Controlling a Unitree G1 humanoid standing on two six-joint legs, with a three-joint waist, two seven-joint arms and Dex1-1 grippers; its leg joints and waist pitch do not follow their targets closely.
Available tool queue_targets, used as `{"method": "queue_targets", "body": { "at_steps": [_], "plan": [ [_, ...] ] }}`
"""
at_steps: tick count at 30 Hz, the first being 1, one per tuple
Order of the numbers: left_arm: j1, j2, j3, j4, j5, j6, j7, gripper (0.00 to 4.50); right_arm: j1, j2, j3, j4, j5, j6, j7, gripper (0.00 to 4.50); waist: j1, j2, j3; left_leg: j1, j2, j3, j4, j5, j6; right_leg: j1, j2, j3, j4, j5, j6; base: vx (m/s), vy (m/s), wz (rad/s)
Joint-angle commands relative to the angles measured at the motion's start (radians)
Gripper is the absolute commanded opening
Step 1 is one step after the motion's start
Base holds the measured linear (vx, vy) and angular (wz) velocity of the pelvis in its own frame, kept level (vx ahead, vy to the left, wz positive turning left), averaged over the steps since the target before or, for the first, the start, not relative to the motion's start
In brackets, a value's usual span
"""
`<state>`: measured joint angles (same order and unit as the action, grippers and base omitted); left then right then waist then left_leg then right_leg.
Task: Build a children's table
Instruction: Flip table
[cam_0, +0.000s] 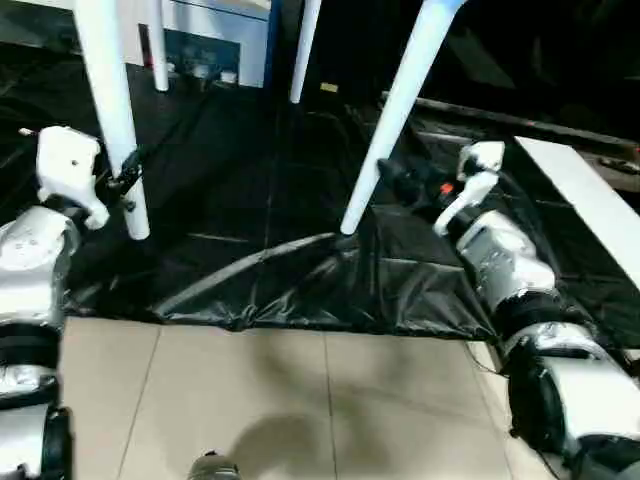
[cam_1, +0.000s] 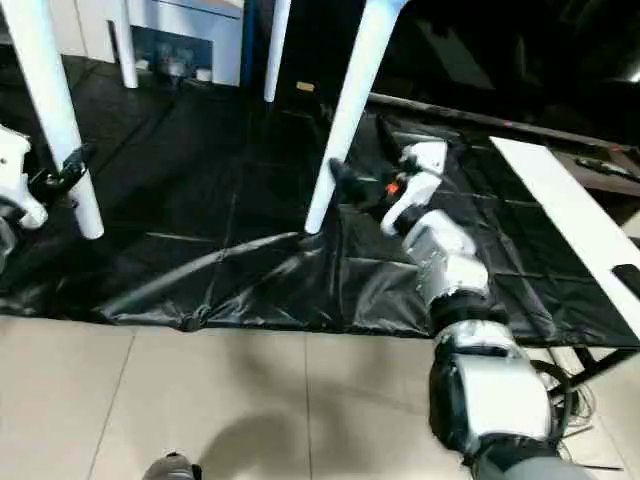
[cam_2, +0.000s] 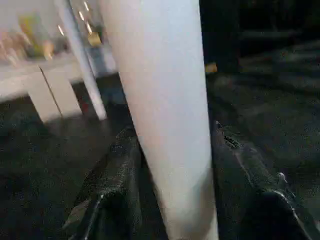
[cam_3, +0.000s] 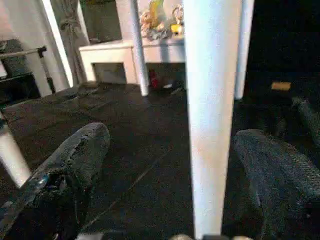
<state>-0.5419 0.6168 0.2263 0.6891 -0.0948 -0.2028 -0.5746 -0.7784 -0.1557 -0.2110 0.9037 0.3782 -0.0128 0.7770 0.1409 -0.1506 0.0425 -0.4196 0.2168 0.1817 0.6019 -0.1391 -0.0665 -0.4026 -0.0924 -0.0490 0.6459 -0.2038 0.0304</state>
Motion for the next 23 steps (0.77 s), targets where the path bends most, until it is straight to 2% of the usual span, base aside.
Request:
{"method": "queue_targets", "body": {
  "at_steps": [1,2,3,4,5,6,7,8,9,10,11,12,13,14,15,16,17,18,19,20,22,23],
  "plan": [
    [0.018,-0.023,-0.007,-0.025,-0.027,0.029,-0.033,2.65,0.029,-0.006,0.008,-0.041,0.0,0.011,0.011,4.5,-0.009,0.041,-0.062,0.058,0.023,-0.013,-0.094,-0.467,-0.142,0.001,-0.049,0.024,-0.076,-0.258,-0.149,0.0,0.0,0.0],
    [0.055,-0.034,0.023,-0.086,-0.073,0.052,-0.029,2.65,0.078,0.002,0.024,-0.118,0.006,0.032,0.006,4.5,-0.008,0.042,-0.061,0.058,0.022,-0.011,-0.093,-0.462,-0.138,0.001,-0.048,0.025,-0.076,-0.234,-0.158,0.0,0.0,0.0],
    [0.085,-0.048,0.054,-0.143,-0.122,0.075,-0.024,2.76,0.116,0.008,0.037,-0.182,0.011,0.05,-0.001,4.5,-0.005,0.048,-0.062,0.055,0.023,-0.011,-0.096,-0.447,-0.134,0.006,-0.048,0.024,-0.072,-0.196,-0.167,0.0,0.0,0.0],
    [0.118,-0.059,0.074,-0.203,-0.163,0.087,-0.03,2.85,0.152,0.011,0.049,-0.24,0.013,0.066,-0.009,4.5,-0.003,0.046,-0.062,0.056,0.023,-0.01,-0.096,-0.443,-0.132,0.006,-0.046,0.022,-0.069,-0.177,-0.176,0.0,0.0,0.0],
    [0.13,-0.061,0.077,-0.222,-0.173,0.088,-0.032,2.85,0.163,0.012,0.053,-0.258,0.013,0.07,-0.012,4.5,-0.002,0.059,-0.061,0.057,0.022,-0.011,-0.096,-0.447,-0.138,0.005,-0.045,0.023,-0.067,-0.171,-0.177,0.0,0.0,0.0],
    [0.203,-0.075,0.098,-0.334,-0.221,0.103,-0.034,2.85,0.227,0.016,0.077,-0.356,0.01,0.095,-0.031,4.5,0.0,0.061,-0.061,0.053,0.024,-0.013,-0.099,-0.44,-0.135,0.015,-0.046,0.023,-0.067,-0.143,-0.179,0.0,0.0,0.0],
    [0.238,-0.084,0.105,-0.382,-0.234,0.111,-0.023,2.85,0.256,0.018,0.087,-0.394,0.005,0.101,-0.04,4.5,-0.001,0.063,-0.06,0.051,0.024,-0.011,-0.1,-0.432,-0.128,0.018,-0.043,0.023,-0.069,-0.111,-0.18,0.0,0.0,0.0],
    [0.287,-0.092,0.111,-0.445,-0.242,0.135,0.001,2.85,0.295,0.022,0.103,-0.449,-0.013,0.104,-0.059,4.5,-0.001,0.07,-0.059,0.053,0.021,-0.01,-0.098,-0.436,-0.124,0.014,-0.04,0.024,-0.069,-0.112,-0.182,0.0,0.0,0.0],
    [0.334,-0.101,0.111,-0.503,-0.234,0.149,0.028,2.85,0.332,0.026,0.118,-0.495,-0.031,0.108,-0.076,4.5,-0.001,0.081,-0.06,0.054,0.019,-0.01,-0.098,-0.429,-0.12,0.016,-0.039,0.026,-0.069,-0.104,-0.18,0.0,0.0,0.0],
    [0.375,-0.112,0.108,-0.552,-0.223,0.164,0.051,2.85,0.364,0.03,0.128,-0.533,-0.05,0.11,-0.091,4.5,-0.005,0.077,-0.053,0.051,0.023,-0.01,-0.102,-0.451,-0.12,0.017,-0.037,0.027,-0.077,-0.131,-0.168,0.0,0.0,0.0],
    [0.434,-0.138,0.098,-0.627,-0.206,0.213,0.094,2.85,0.409,0.034,0.143,-0.584,-0.091,0.112,-0.135,4.5,-0.004,0.096,-0.052,0.051,0.023,-0.012,-0.105,-0.463,-0.129,0.017,-0.038,0.028,-0.075,-0.146,-0.164,0.0,0.0,0.0],
    [0.473,-0.16,0.086,-0.68,-0.193,0.241,0.122,2.85,0.439,0.033,0.154,-0.613,-0.123,0.106,-0.164,4.5,-0.009,0.088,-0.044,0.056,0.024,-0.011,-0.107,-0.528,-0.129,0.009,-0.037,0.029,-0.091,-0.239,-0.149,0.0,0.0,0.0],
    [0.503,-0.179,0.072,-0.719,-0.167,0.25,0.15,2.85,0.464,0.032,0.166,-0.639,-0.149,0.105,-0.184,4.5,-0.01,0.1,-0.038,0.065,0.022,-0.015,-0.106,-0.601,-0.136,0.002,-0.04,0.032,-0.106,-0.361,-0.131,0.0,0.0,0.0],
    [0.524,-0.192,0.055,-0.747,-0.144,0.253,0.163,2.85,0.485,0.033,0.174,-0.668,-0.156,0.125,-0.196,4.5,-0.011,0.1,-0.035,0.067,0.023,-0.017,-0.105,-0.624,-0.136,0.0,-0.042,0.033,-0.115,-0.409,-0.119,0.0,0.0,0.0],
    [0.539,-0.204,0.039,-0.767,-0.125,0.254,0.175,2.85,0.501,0.03,0.177,-0.685,-0.158,0.138,-0.199,4.5,-0.013,0.1,-0.03,0.076,0.018,-0.022,-0.103,-0.656,-0.122,-0.002,-0.046,0.034,-0.134,-0.521,-0.087,0.0,0.0,0.0],
    [0.553,-0.227,0.014,-0.786,-0.092,0.264,0.201,2.85,0.521,0.04,0.175,-0.71,-0.157,0.166,-0.224,4.5,-0.012,0.114,-0.03,0.077,0.018,-0.026,-0.105,-0.656,-0.124,-0.003,-0.044,0.036,-0.134,-0.529,-0.083,0.0,0.0,0.0],
    [0.564,-0.243,-0.004,-0.807,-0.074,0.28,0.221,2.85,0.539,0.044,0.172,-0.736,-0.153,0.191,-0.243,4.5,-0.015,0.11,-0.031,0.075,0.02,-0.026,-0.107,-0.645,-0.124,0.001,-0.043,0.036,-0.135,-0.518,-0.08,0.0,0.0,0.0],
    [0.565,-0.264,-0.028,-0.802,-0.051,0.264,0.237,2.85,0.559,0.058,0.164,-0.76,-0.15,0.215,-0.278,4.5,-0.013,0.12,-0.028,0.068,0.017,-0.031,-0.113,-0.623,-0.121,0.005,-0.041,0.035,-0.135,-0.502,-0.075,0.0,0.0,0.0],
    [0.561,-0.281,-0.048,-0.79,-0.025,0.251,0.256,2.85,0.575,0.068,0.154,-0.773,-0.15,0.228,-0.309,4.5,-0.018,0.112,-0.027,0.066,0.013,-0.032,-0.114,-0.621,-0.115,0.005,-0.038,0.034,-0.138,-0.51,-0.065,0.0,0.0,0.0],
    [0.557,-0.294,-0.06,-0.784,-0.016,0.247,0.272,2.85,0.59,0.073,0.152,-0.789,-0.15,0.245,-0.337,4.5,-0.022,0.113,-0.028,0.066,0.011,-0.034,-0.114,-0.624,-0.114,0.006,-0.04,0.032,-0.141,-0.532,-0.057,0.0,0.0,0.0],
    [0.541,-0.32,-0.076,-0.774,-0.025,0.28,0.304,2.85,0.606,0.084,0.163,-0.802,-0.154,0.266,-0.373,4.5,-0.031,0.136,-0.032,0.064,0.009,-0.034,-0.114,-0.607,-0.116,0.007,-0.037,0.034,-0.137,-0.494,-0.061,0.0,0.0,0.0],
    [0.543,-0.326,-0.081,-0.787,-0.025,0.302,0.32,2.85,0.612,0.088,0.172,-0.809,-0.162,0.265,-0.378,4.5,-0.038,0.132,-0.031,0.064,0.008,-0.033,-0.113,-0.615,-0.115,0.006,-0.035,0.033,-0.142,-0.495,-0.061,0.0,0.0,0.0]
  ]
}}
